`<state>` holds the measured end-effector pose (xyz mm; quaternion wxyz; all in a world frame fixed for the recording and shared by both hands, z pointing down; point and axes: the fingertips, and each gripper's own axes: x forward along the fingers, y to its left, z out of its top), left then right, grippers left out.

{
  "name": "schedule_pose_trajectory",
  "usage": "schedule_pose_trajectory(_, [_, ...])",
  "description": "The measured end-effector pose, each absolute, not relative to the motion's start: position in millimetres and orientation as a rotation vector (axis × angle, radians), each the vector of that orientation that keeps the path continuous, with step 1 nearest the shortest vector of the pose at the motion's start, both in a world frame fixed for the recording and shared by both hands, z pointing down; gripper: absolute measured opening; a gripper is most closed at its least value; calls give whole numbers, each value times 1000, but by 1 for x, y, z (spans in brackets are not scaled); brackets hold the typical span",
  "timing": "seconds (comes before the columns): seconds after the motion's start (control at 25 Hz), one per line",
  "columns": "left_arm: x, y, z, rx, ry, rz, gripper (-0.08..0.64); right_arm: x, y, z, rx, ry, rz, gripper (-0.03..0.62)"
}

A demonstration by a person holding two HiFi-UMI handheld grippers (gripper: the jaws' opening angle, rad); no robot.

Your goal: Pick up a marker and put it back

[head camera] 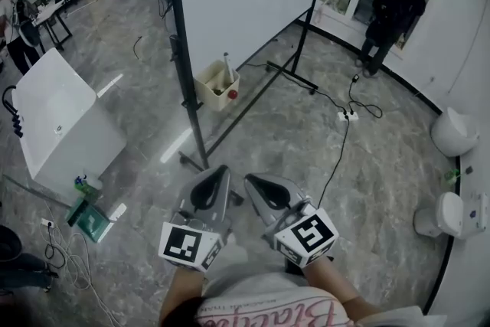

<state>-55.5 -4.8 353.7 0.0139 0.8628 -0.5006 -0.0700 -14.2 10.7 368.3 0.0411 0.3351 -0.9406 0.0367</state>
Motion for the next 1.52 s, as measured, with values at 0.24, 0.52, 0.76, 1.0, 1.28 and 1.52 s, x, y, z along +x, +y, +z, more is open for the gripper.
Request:
schedule_pose_trajectory(0.24, [-83, -66, 355, 2670, -1555, -207, 0, -33, -53, 372, 1063, -2861, 140, 2])
schedule_pose_trajectory(0.52, [-84, -112, 366, 2656, -1515, -210, 0, -31, -105, 380, 1107, -2834, 161, 2])
schedule_pose_trajectory(0.76, [-85, -159, 367, 2628, -1565, -176, 0, -34, -160, 387, 1046, -2847, 205, 8])
schedule_pose_trajectory(1.0, [-94, -217, 351, 2565, -1680, -205, 0, -41, -232, 384, 899, -2872, 217, 49])
schedule_pose_trajectory(1.28, [-115, -253, 344, 2431, -1883, -216, 0, -62, -292, 399, 702, -2865, 274, 74])
schedule_pose_trajectory(1.52, [-128, -264, 346, 2389, -1931, -201, 0, -83, -317, 416, 620, -2812, 286, 90])
